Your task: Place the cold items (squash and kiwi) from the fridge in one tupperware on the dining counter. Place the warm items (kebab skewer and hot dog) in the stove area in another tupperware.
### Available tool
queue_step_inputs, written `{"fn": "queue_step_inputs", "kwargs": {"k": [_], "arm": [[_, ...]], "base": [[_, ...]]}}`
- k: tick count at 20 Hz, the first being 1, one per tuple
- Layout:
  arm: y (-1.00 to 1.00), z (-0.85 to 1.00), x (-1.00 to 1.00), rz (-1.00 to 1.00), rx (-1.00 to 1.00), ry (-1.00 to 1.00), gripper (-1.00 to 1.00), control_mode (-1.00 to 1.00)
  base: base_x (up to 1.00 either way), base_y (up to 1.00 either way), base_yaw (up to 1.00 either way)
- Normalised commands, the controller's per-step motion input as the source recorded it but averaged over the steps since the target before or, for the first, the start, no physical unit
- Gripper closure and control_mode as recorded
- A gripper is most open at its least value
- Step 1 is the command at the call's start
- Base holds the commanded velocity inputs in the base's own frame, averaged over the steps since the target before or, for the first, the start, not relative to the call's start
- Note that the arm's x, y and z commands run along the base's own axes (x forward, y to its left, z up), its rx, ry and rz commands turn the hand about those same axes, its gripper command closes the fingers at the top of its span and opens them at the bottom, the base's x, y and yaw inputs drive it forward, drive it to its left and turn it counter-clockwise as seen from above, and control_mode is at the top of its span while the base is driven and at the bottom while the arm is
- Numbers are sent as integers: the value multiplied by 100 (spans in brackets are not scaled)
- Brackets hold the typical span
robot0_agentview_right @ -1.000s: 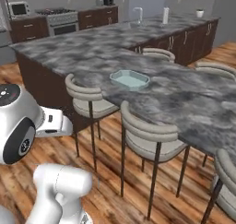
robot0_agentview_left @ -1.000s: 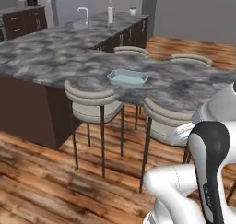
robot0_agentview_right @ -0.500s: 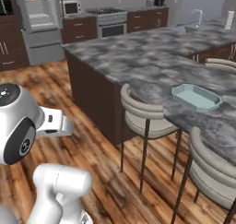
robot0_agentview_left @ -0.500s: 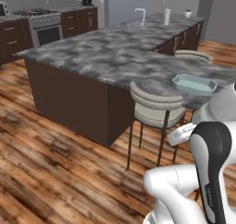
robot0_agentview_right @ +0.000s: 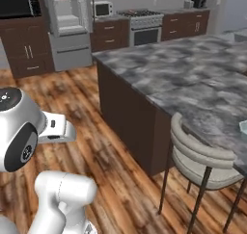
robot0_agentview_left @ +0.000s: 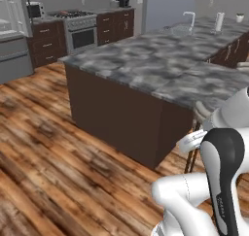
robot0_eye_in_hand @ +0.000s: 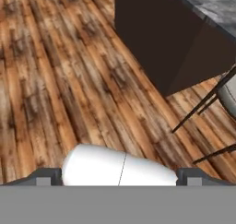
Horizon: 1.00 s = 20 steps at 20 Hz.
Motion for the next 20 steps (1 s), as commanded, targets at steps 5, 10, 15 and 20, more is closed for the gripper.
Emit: {"fn": "queue_step_inputs", "kwargs": {"k": [5,10,15,20], "arm": [[0,0,0,0,0,0,-100,100],[0,0,0,0,0,0,-100,100],[0,0,0,0,0,0,-100,100],[0,0,0,0,0,0,-100,100]], "base": [[100,47,18],[100,39,13],[100,32,10],[100,28,11]]}}
